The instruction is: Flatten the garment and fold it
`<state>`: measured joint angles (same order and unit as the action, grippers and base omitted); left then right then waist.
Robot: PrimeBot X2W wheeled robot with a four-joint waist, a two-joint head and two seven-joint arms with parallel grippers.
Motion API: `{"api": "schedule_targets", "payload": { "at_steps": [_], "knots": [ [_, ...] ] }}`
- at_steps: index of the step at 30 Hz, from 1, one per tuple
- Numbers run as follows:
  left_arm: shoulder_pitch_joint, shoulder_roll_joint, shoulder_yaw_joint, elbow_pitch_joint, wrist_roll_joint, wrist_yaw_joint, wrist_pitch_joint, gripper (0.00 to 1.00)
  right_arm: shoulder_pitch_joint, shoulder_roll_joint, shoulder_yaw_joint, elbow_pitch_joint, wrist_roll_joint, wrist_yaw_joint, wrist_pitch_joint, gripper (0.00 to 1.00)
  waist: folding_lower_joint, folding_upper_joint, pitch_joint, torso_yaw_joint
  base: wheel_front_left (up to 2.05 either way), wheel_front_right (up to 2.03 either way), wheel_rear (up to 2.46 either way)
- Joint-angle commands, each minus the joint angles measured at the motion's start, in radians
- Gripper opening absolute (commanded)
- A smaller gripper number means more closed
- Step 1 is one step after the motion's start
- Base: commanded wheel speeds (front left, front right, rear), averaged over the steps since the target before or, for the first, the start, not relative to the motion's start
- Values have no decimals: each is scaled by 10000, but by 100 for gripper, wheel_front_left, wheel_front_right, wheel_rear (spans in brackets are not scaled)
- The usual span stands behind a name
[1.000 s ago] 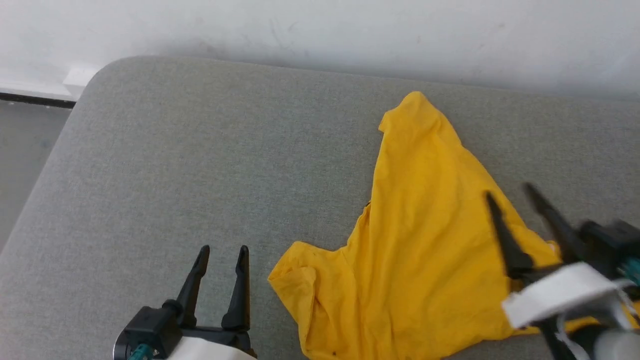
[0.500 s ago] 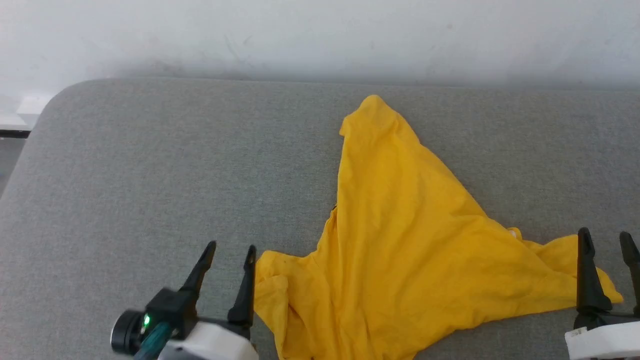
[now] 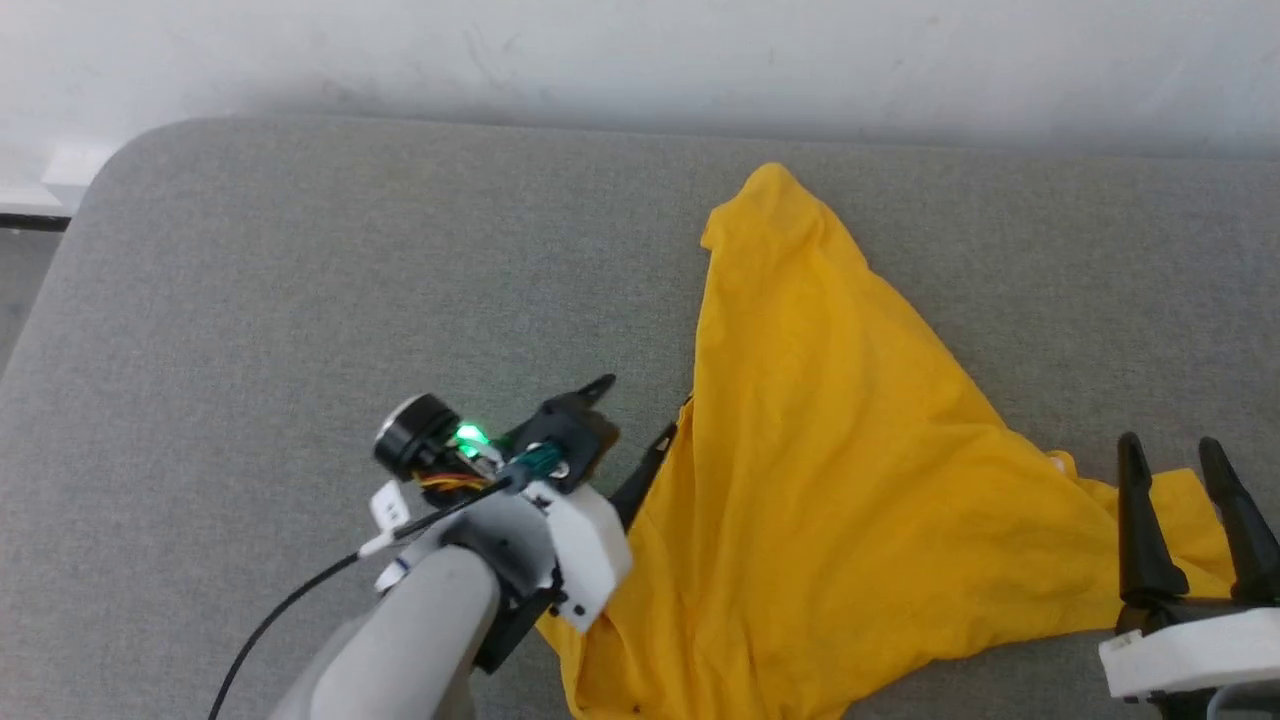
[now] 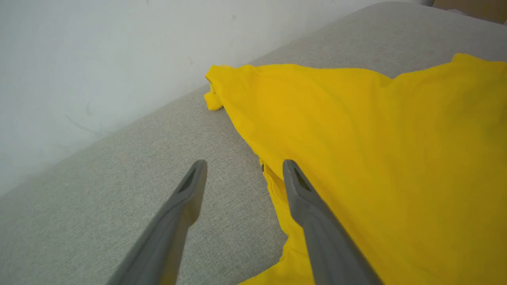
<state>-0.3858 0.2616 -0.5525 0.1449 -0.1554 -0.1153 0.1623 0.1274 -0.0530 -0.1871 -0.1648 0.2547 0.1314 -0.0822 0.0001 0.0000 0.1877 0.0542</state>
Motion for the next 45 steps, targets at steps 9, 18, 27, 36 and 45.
{"api": "schedule_targets", "payload": {
  "at_steps": [9,18,27,36,45],
  "knots": [
    [-1221,201,-1633,1920,-1009,-148,1241,100,-346,27,54,44,72,-7,37,100,-1,0,564,-420,0,0,0],
    [-1651,580,-2277,2463,-1964,-140,1138,0,-455,27,-8,5,131,-7,-25,100,-1,0,916,-539,0,0,0],
    [-3548,684,-1103,1936,-1703,480,-562,0,-662,28,-61,-216,71,-7,89,100,-1,0,1397,-504,0,0,0],
    [-4166,608,-467,3602,-1818,985,-1624,100,-907,28,61,-217,37,-7,227,100,-1,0,1843,-592,0,0,0],
    [-3381,371,-15,3275,-2079,1854,-2944,100,-780,28,110,10,35,-7,281,100,-1,0,1298,-127,0,0,0]
  ]
}}
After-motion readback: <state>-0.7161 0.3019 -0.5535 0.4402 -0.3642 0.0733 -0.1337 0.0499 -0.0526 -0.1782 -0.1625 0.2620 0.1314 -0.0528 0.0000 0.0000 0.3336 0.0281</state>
